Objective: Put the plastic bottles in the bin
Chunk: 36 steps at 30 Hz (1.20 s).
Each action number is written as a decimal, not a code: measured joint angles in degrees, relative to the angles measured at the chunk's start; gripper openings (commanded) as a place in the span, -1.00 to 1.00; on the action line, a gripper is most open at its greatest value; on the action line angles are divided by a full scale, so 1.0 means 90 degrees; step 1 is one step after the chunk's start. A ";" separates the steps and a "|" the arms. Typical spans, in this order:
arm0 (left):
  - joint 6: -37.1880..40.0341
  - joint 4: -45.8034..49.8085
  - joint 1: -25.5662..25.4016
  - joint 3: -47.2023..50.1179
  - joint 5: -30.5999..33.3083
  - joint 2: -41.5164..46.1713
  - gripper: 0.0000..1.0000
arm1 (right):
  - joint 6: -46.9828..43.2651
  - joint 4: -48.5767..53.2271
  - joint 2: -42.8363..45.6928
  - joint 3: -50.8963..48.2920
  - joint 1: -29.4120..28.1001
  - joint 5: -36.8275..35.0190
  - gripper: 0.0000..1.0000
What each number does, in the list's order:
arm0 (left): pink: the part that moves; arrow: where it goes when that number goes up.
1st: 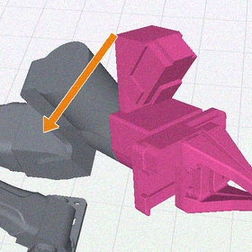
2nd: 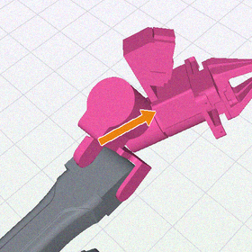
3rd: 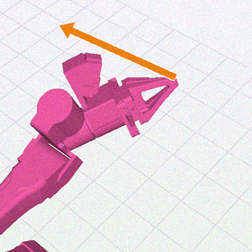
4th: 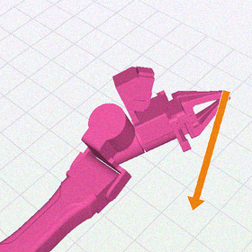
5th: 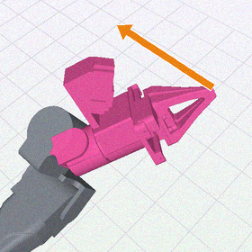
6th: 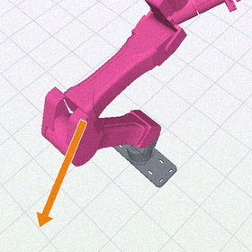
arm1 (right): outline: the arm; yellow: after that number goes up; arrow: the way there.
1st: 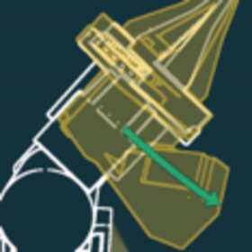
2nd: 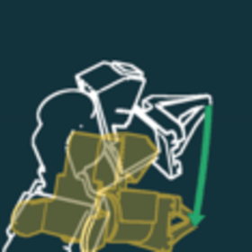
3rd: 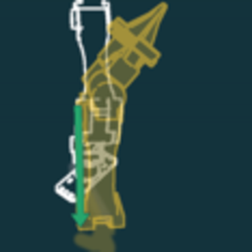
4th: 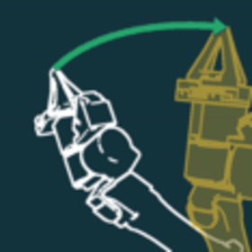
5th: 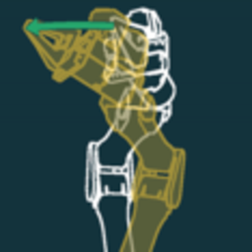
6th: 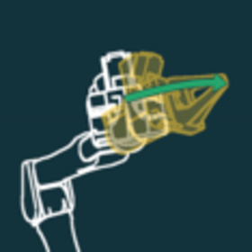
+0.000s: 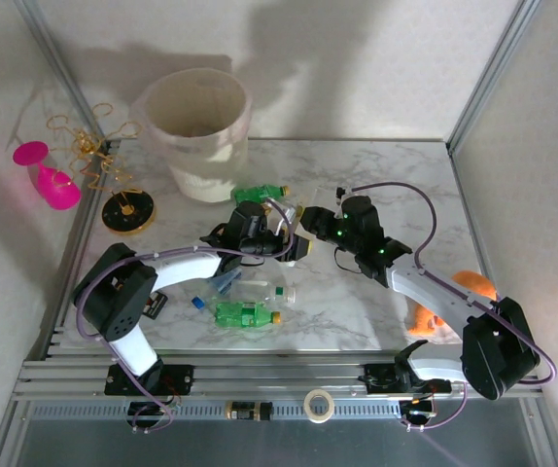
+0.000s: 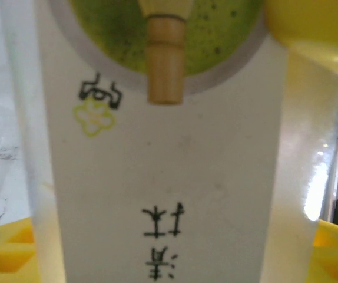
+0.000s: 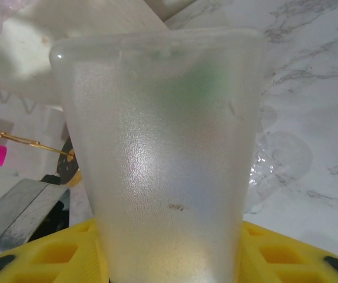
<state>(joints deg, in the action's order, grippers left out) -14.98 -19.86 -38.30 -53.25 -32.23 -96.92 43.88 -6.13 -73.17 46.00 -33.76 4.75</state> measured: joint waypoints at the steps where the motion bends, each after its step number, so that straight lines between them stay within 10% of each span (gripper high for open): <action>1: -0.0012 0.0005 -0.0002 0.0000 -0.0007 -0.0002 -0.08 | 0.0000 -0.0002 0.0002 -0.0012 0.0002 0.0000 0.03; 21: -0.0095 0.0644 0.0121 -0.0301 0.0974 0.0085 -0.16 | -0.0109 0.0272 0.1166 -0.0153 0.0338 -0.0457 0.97; 36: 0.0102 0.1778 0.1166 -0.2652 0.2059 0.0583 -0.22 | -0.0308 0.0245 0.1885 -0.1047 0.0350 -0.0952 0.98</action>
<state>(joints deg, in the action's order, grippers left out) -14.06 -3.86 -27.81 -77.12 -13.69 -91.68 41.10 -3.92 -56.21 36.58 -30.61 -3.81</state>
